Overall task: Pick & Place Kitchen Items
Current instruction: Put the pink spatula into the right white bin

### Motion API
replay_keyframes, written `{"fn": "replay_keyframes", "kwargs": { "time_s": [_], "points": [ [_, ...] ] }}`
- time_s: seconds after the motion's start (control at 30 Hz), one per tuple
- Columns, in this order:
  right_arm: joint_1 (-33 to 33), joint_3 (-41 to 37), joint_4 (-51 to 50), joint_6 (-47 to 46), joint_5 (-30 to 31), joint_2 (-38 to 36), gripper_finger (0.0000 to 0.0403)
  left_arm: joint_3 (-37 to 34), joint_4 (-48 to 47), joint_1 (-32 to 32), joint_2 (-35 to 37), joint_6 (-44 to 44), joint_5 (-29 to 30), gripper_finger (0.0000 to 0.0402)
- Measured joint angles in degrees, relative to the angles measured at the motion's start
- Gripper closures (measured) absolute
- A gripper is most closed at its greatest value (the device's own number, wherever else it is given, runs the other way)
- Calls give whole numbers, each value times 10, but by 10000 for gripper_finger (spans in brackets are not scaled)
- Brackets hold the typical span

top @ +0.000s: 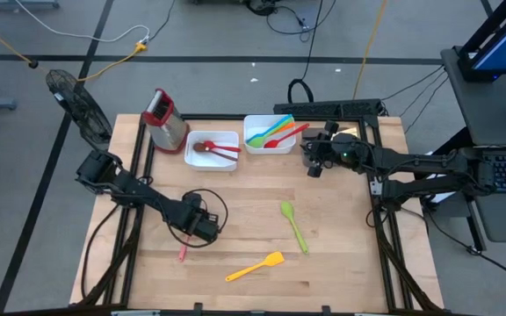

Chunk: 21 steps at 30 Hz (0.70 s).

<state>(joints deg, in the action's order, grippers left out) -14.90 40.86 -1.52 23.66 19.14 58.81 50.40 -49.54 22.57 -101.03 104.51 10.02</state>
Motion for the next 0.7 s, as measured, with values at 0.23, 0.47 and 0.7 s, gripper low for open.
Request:
{"fn": "replay_keyframes", "kwargs": {
  "time_s": [0.23,0.47,0.7],
  "points": [
    [0,0,0,0,0,0,298,0,-5,-1,-1,28,2,255],
    [0,0,0,5,0,0,298,-1,-17,-1,-3,27,5,359],
    [0,0,0,15,0,0,298,-1,-19,-1,5,19,7,387]
  ]
}}
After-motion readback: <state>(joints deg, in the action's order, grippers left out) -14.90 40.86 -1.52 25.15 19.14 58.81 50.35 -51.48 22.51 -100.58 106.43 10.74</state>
